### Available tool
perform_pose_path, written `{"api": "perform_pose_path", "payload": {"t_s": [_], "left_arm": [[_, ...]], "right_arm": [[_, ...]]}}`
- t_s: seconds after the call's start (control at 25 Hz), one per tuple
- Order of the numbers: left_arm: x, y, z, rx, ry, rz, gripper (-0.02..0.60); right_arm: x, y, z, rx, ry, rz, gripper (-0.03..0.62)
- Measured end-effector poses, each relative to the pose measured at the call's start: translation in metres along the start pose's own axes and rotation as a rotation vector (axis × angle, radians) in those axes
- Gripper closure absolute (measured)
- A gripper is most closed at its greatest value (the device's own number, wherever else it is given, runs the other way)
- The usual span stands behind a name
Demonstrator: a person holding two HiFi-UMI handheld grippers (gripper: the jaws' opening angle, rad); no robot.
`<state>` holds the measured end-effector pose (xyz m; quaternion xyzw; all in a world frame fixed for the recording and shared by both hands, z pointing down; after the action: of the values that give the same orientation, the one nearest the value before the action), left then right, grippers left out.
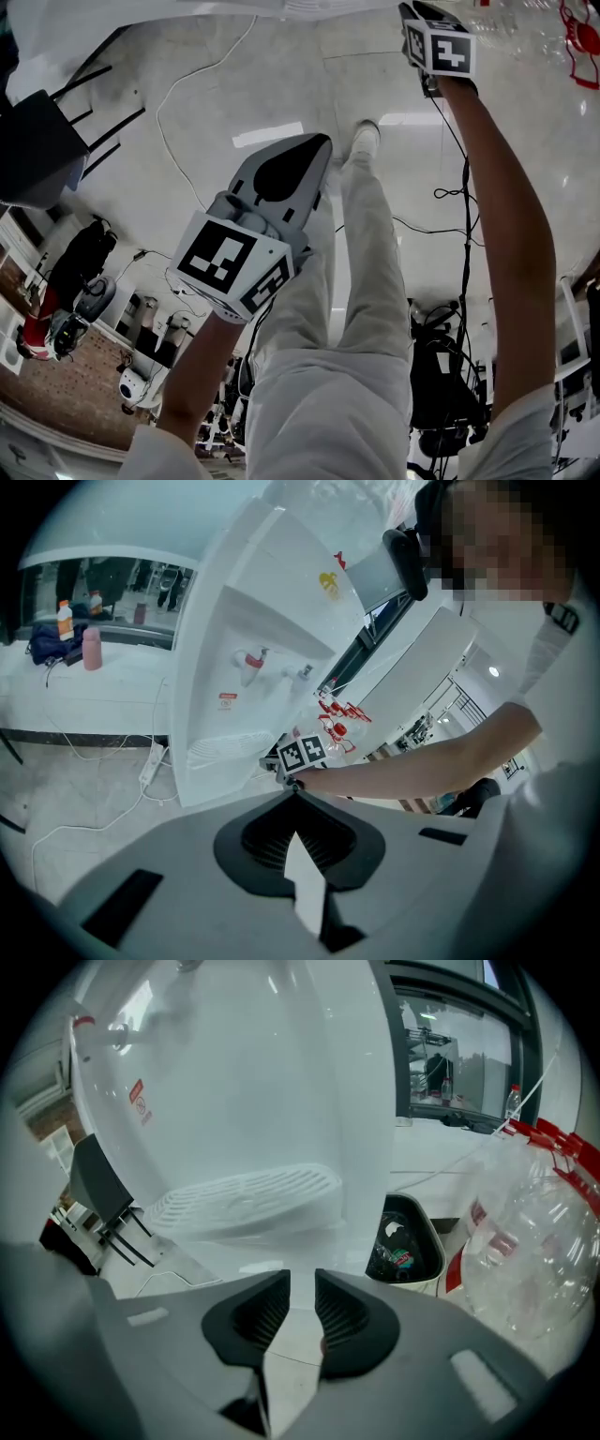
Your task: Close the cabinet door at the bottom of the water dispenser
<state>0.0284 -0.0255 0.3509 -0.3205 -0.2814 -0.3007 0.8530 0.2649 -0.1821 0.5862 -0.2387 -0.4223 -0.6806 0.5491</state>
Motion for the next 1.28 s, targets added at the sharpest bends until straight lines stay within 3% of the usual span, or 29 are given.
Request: {"api": "perform_pose_path", "payload": {"t_s": [0.48,0.84,1.28], "left_arm": [[-0.032,0.020,-0.025,0.037,0.052,0.004,0.580],[-0.090,0.052,-0.051,0.067,0.112,-0.003,0.580],[-0.169,0.103,-0.092,0.118,0.216,-0.014,0.580]], "right_arm": [[-0.068,-0.016,-0.005,-0.126,0.059,-0.025,0.519],[-0.173,-0.071,-0.020,-0.184,0.147,-0.104,0.576],[-0.310,-0.131,-0.040,-0.193,0.244,-0.162,0.589]]}}
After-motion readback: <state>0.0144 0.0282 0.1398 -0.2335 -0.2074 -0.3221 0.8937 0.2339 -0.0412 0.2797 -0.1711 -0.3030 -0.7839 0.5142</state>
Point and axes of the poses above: the fingertips, and each gripper's own axes: x forward along the fingers, y to its right, z out of its underside, the point moved 9 cm from there along -x, backward along the fingers, and after that the axes turned 14 degrees about x, right-handed, at the moved point
